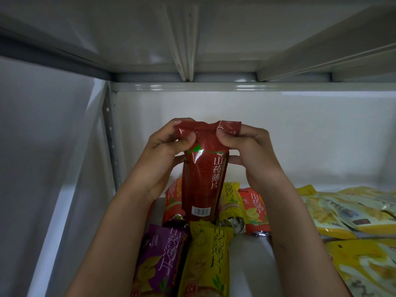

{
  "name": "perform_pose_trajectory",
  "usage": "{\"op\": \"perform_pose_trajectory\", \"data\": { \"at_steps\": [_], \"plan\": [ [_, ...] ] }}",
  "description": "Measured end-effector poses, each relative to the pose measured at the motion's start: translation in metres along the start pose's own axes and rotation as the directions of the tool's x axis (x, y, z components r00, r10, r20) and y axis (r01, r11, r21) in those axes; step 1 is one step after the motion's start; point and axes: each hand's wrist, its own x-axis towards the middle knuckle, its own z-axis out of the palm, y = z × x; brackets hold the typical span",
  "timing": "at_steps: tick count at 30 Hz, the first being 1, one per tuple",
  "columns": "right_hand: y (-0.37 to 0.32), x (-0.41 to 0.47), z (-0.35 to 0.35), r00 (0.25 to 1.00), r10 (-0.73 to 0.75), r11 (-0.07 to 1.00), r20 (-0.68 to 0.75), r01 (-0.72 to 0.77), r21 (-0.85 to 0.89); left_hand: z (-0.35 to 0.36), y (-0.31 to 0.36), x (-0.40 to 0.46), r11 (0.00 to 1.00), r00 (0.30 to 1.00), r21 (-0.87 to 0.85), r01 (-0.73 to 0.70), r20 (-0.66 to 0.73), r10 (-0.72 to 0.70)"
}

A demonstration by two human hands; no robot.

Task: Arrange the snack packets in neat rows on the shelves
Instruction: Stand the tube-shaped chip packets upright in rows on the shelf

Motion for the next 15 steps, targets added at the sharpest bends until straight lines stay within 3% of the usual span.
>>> {"op": "perform_pose_trajectory", "data": {
  "at_steps": [10, 15],
  "plan": [
    [-0.0009, -0.0002, 0.0015, 0.997, -0.073, 0.995, -0.018, 0.072, -0.067, 0.0032, 0.0011, -0.0002, 1.0, 0.999, -0.004, 0.026, -0.02, -0.027],
    [-0.0012, 0.0014, 0.0004, 0.991, -0.004, 0.996, 0.133, 0.015, -0.087, 0.002, -0.0024, 0.0018, 1.0, 0.993, -0.003, -0.025, -0.119, 0.025]
  ]
}}
